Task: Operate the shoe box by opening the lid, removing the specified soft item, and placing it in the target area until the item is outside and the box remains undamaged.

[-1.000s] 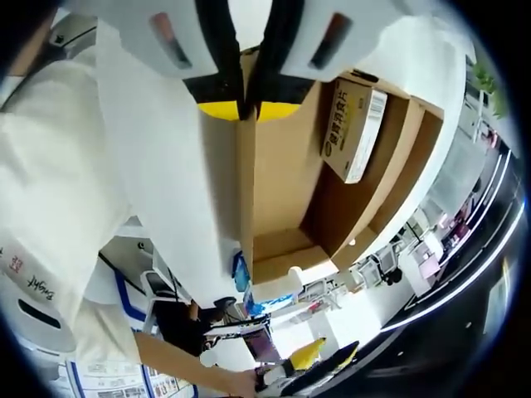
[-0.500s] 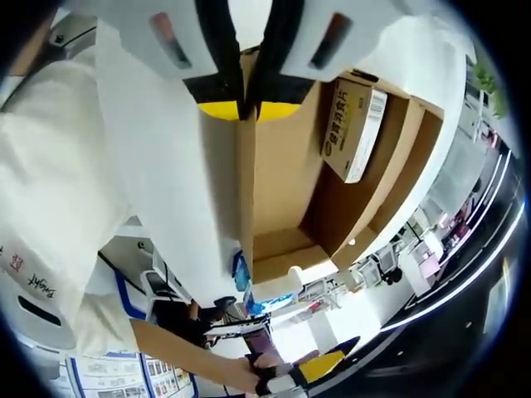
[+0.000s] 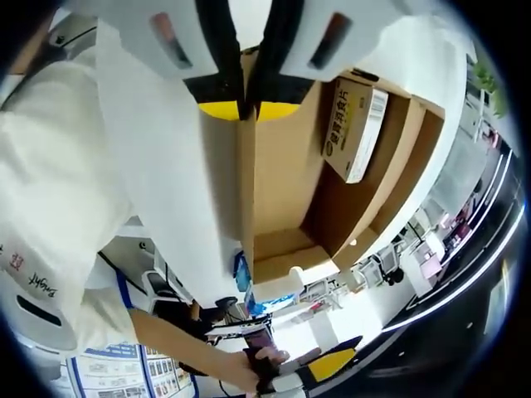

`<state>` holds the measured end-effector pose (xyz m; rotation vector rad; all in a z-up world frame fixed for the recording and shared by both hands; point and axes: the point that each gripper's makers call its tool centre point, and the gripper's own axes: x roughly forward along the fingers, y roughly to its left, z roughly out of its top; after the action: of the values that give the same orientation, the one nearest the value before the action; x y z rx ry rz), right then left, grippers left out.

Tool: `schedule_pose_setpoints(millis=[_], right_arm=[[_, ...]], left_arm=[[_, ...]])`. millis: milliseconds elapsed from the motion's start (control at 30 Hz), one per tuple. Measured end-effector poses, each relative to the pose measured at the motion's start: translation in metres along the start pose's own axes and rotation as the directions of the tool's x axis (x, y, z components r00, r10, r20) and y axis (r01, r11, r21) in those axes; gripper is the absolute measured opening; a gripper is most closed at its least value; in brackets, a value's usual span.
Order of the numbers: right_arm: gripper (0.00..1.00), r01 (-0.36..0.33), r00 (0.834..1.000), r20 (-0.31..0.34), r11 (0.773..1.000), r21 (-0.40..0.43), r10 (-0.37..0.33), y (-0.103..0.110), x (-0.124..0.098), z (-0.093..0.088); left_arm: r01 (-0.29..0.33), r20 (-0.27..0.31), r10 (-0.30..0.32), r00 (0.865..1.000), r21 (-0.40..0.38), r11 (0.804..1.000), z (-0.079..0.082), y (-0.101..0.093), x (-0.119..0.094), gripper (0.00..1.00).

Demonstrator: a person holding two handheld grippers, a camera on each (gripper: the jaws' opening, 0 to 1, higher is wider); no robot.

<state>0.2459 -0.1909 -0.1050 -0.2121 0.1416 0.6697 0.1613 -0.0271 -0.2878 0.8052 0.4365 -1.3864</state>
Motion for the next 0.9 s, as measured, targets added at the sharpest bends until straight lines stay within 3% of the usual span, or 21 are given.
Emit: schedule_pose_setpoints(millis=[67,100,167,300,333,367,400,433,467,533,633,733,800,900], right_arm=[[0.54,0.067,0.997,0.051,0.998,-0.022,-0.066,-0.003,-0.002,0.006],[0.54,0.037,0.999,0.037,0.999,-0.036,-0.036,0.004,-0.002,0.001],[0.53,0.082,0.995,0.053,0.997,0.010,-0.082,0.002,0.000,0.001],[0.44,0.052,0.997,0.064,0.998,0.022,-0.053,0.007,-0.003,0.002],[0.42,0.019,0.997,0.072,1.000,-0.025,-0.017,0.014,-0.004,0.002],[0.40,0.036,0.997,0.072,0.995,-0.092,-0.030,0.012,-0.005,-0.002],[0.38,0.071,0.994,0.091,0.994,-0.084,-0.063,0.008,-0.004,-0.006],[0.37,0.058,0.995,0.083,0.997,-0.056,-0.053,0.010,-0.003,-0.012],[0.38,0.033,0.999,0.036,0.998,-0.050,-0.031,0.013,-0.001,-0.024],[0.38,0.054,0.998,0.030,0.995,-0.084,-0.052,0.013,-0.002,-0.031],[0.39,0.178,0.984,0.055,0.962,-0.209,-0.170,0.002,-0.015,-0.034],[0.40,0.200,0.978,0.003,0.942,-0.268,-0.207,-0.001,-0.021,-0.043],[0.40,0.207,0.978,0.037,0.951,-0.229,-0.204,0.001,-0.022,-0.039],[0.34,0.152,0.983,0.127,0.972,-0.179,-0.131,0.022,-0.016,-0.034]], left_arm=[[-0.006,0.006,0.006,1.000,-0.004,1.000,0.000,0.000,0.000,0.04],[-0.007,0.009,0.007,1.000,-0.004,1.000,0.000,0.000,0.000,0.04],[-0.009,0.013,0.009,1.000,0.001,1.000,0.000,0.000,-0.001,0.04],[-0.006,0.014,0.006,1.000,0.002,1.000,0.000,0.000,-0.001,0.04],[-0.005,0.014,0.005,1.000,0.003,1.000,0.000,0.000,-0.001,0.04],[-0.005,0.014,0.005,1.000,0.002,1.000,0.000,0.000,0.000,0.04],[-0.006,0.013,0.006,1.000,0.002,1.000,0.000,0.000,0.000,0.04],[-0.007,0.013,0.007,1.000,0.006,1.000,0.000,0.000,0.000,0.04],[-0.007,0.012,0.007,1.000,0.007,1.000,0.000,0.000,0.000,0.04],[-0.009,0.010,0.009,1.000,0.007,1.000,0.000,0.000,0.000,0.04],[-0.014,0.009,0.014,1.000,0.011,1.000,-0.001,0.000,0.000,0.04],[-0.015,0.009,0.015,1.000,0.012,1.000,-0.001,0.000,0.000,0.04],[-0.012,0.007,0.012,1.000,0.009,1.000,-0.001,0.000,0.000,0.04],[-0.013,0.009,0.013,1.000,0.003,1.000,-0.001,0.000,0.000,0.04]])
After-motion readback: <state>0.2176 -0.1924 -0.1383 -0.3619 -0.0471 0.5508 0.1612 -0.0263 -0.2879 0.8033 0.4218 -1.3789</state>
